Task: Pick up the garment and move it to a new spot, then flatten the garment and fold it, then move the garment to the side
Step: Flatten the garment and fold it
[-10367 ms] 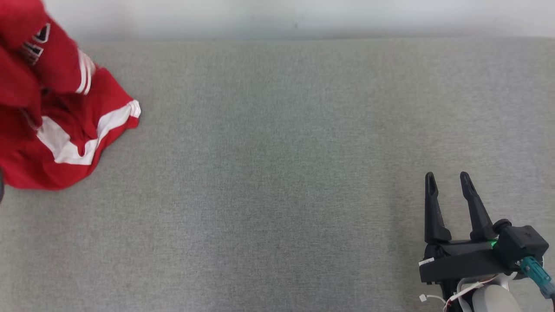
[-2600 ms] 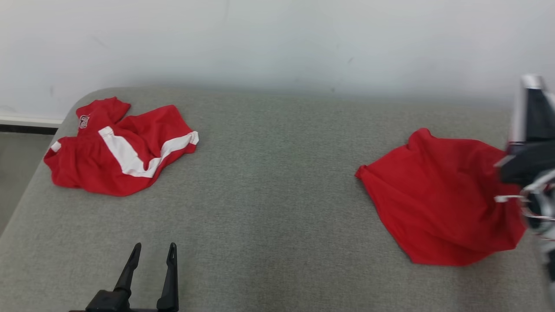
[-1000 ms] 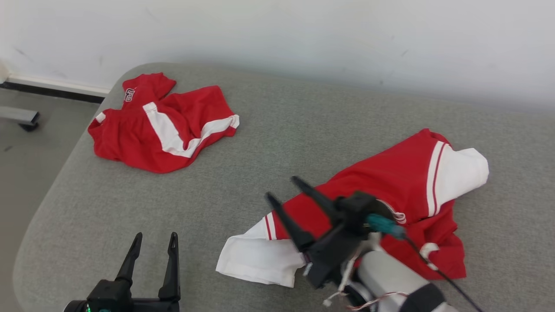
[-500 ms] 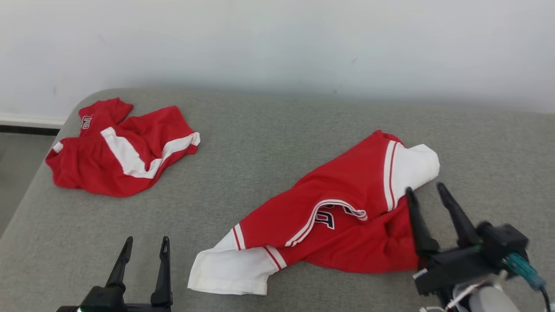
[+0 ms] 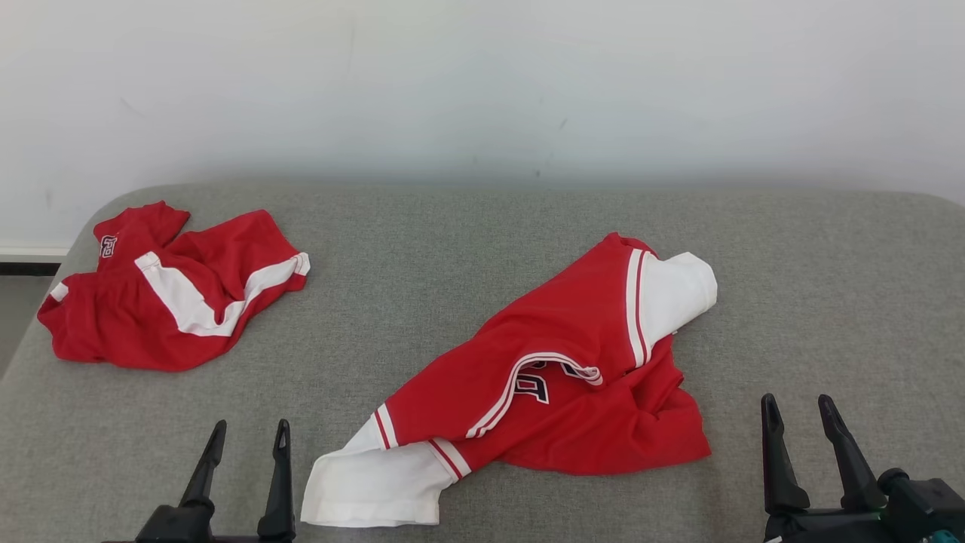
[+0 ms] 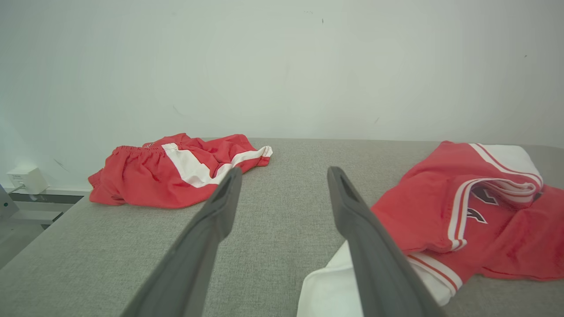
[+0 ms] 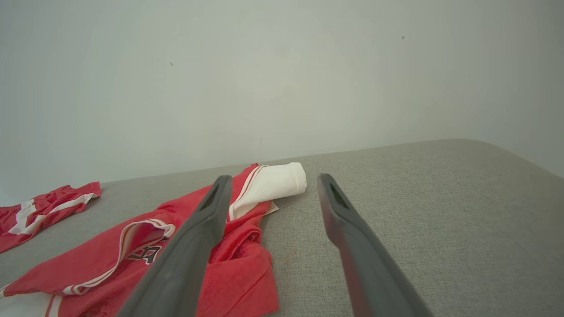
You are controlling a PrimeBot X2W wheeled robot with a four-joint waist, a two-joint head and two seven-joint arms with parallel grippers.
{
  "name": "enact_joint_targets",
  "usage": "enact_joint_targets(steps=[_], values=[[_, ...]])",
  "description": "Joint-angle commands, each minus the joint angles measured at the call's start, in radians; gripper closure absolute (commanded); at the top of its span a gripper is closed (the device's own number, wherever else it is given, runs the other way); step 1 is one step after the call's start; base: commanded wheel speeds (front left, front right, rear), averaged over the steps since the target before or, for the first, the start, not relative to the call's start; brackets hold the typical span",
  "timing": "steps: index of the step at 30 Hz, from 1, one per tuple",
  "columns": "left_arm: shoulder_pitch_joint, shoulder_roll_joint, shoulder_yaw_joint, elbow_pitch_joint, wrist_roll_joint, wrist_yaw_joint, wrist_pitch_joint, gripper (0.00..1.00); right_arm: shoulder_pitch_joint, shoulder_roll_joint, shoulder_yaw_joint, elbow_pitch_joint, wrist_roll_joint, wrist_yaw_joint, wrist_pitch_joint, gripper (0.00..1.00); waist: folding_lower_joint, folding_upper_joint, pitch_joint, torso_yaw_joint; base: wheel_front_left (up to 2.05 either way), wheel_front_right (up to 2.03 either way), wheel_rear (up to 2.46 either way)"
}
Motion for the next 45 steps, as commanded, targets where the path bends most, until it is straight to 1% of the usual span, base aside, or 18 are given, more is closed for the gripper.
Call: enact_joint_targets(steps=[1, 8, 12, 13, 19, 23, 30, 34, 38, 41, 42, 45], values=[[0.013, 0.003, 0.005, 0.000, 0.004, 0.003, -0.003, 0.00, 0.008, 0.004, -0.005, -0.006, -0.008, -0.003, 0.000, 0.00, 0.0001, 0.0000, -0.001, -0.002, 0.00, 0.00, 0.00], [0.014, 0.007, 0.003, -0.013, 0.012, 0.003, -0.003, 0.00, 0.010, 0.016, 0.003, -0.013, -0.019, -0.003, 0.000, 0.00, 0.0001, 0.0000, 0.006, -0.012, 0.00, 0.00, 0.00], [-0.041, 0.021, -0.051, -0.004, 0.016, 0.002, -0.003, 0.00, -0.011, 0.016, 0.014, -0.011, -0.020, -0.003, 0.000, 0.00, 0.0001, 0.0000, 0.022, -0.030, 0.00, 0.00, 0.00], [-0.077, 0.032, -0.089, 0.004, 0.017, 0.002, -0.003, 0.00, -0.019, 0.013, 0.016, -0.008, -0.019, -0.003, 0.000, 0.00, 0.0001, 0.0000, 0.033, -0.043, 0.00, 0.00, 0.00], [-0.225, 0.056, -0.193, 0.063, -0.004, 0.002, -0.003, 0.00, -0.047, 0.013, 0.020, 0.000, -0.016, -0.003, 0.000, 0.00, 0.0001, 0.0000, 0.071, -0.101, 0.00, 0.00, 0.00], [-0.324, 0.070, -0.284, 0.132, -0.018, 0.002, -0.003, 0.00, -0.059, 0.023, 0.020, 0.003, -0.018, -0.003, 0.000, 0.00, 0.0001, 0.0000, 0.100, -0.145, 0.00, 0.00, 0.00], [-0.473, 0.111, -0.480, 0.271, -0.053, 0.002, 0.003, 0.00, -0.079, 0.037, 0.011, 0.002, -0.011, -0.003, 0.000, 0.00, 0.0001, 0.0000, 0.153, -0.214, 0.00, 0.00, 0.00], [-0.531, 0.134, -0.590, 0.335, -0.078, 0.002, 0.013, 0.00, -0.087, 0.044, 0.009, 0.003, -0.011, -0.003, 0.000, 0.00, 0.0001, 0.0000, 0.174, -0.240, 0.00, 0.00, 0.00], [-0.583, 0.152, -0.676, 0.397, -0.109, 0.002, 0.017, 0.00, -0.100, 0.048, 0.006, 0.006, -0.008, -0.003, 0.000, 0.00, 0.0001, 0.0000, 0.188, -0.259, 0.00, 0.00, 0.00], [-0.613, 0.160, -0.736, 0.440, -0.120, 0.002, 0.021, 0.00, -0.107, 0.051, 0.005, 0.005, -0.008, -0.003, 0.000, 0.00, 0.0001, 0.0000, 0.195, -0.271, 0.00, 0.00, 0.00], [-0.613, 0.160, -0.736, 0.440, -0.120, 0.002, 0.021, 0.00, -0.107, 0.051, 0.005, 0.005, -0.008, -0.003, 0.000, 0.00, 0.0001, 0.0000, 0.195, -0.271, 0.00, 0.00, 0.00], [-0.649, 0.170, -0.786, 0.481, -0.130, 0.002, 0.019, 0.00, -0.117, 0.052, 0.005, 0.004, -0.006, -0.003, 0.000, 0.00, 0.0001, 0.0000, 0.201, -0.281, 0.00, 0.00, 0.00]])
